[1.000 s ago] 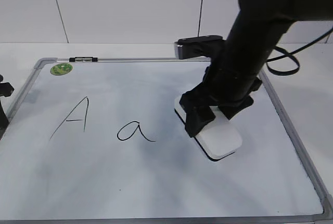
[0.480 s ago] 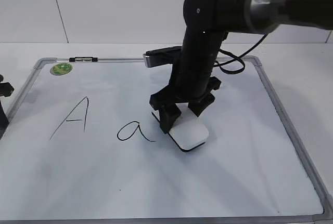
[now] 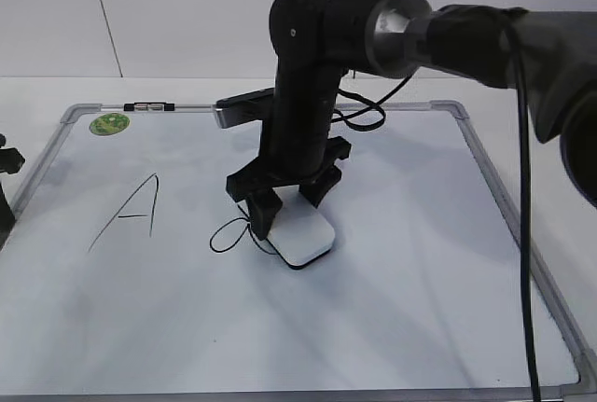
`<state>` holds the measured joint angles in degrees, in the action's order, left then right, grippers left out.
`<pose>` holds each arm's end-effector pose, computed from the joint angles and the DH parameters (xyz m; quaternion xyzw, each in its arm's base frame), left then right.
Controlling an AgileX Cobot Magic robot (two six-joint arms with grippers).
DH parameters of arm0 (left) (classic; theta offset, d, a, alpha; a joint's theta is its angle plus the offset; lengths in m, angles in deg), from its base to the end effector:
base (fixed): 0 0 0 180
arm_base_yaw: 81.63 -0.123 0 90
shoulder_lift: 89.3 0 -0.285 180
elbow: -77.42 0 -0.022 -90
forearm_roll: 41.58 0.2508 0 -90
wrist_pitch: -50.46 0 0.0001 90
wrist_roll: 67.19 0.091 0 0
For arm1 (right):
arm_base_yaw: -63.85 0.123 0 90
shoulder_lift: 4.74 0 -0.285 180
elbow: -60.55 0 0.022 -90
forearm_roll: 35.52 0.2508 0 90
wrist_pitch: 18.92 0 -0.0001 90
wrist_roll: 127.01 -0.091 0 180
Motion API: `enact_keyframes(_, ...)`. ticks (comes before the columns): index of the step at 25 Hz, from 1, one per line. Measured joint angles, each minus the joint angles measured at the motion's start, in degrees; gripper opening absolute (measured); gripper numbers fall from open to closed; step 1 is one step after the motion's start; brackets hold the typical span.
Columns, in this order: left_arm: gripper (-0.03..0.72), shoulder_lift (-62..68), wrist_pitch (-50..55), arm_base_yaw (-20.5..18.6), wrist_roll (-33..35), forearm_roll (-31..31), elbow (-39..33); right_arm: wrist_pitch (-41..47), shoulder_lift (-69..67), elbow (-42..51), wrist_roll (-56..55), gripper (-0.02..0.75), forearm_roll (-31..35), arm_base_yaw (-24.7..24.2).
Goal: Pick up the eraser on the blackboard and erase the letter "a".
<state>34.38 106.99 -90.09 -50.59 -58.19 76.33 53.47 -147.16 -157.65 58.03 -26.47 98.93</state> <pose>0.3754 0.0339 0.1468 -0.0106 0.9927 -0.1192 0.0150 0.3849 0.2870 0.1667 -0.3215 0.9434 0.0809 0.0088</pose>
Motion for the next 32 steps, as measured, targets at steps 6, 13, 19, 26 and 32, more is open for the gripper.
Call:
enact_keyframes(6,0.017,0.00,0.00,0.00,0.00,0.19,0.00,-0.73,-0.62,-1.15,-0.13,0.539,-1.30,5.20)
enact_keyframes(13,0.017,0.00,0.10,0.00,0.00,0.19,0.00,-1.32,-0.66,-1.38,-0.95,0.538,-4.22,12.99)
enact_keyframes(19,0.017,0.00,0.10,0.00,0.00,0.19,0.00,-1.14,-0.66,-1.37,-3.96,0.538,-4.30,10.72)
enact_keyframes(26,0.017,0.00,0.10,0.00,0.00,0.08,0.00,-1.24,-0.75,-1.40,-4.60,0.538,-5.11,1.52)
enact_keyframes(32,0.017,0.00,0.10,0.00,0.00,0.08,0.00,-1.24,-0.65,-1.40,-5.04,0.538,-6.03,-2.57)
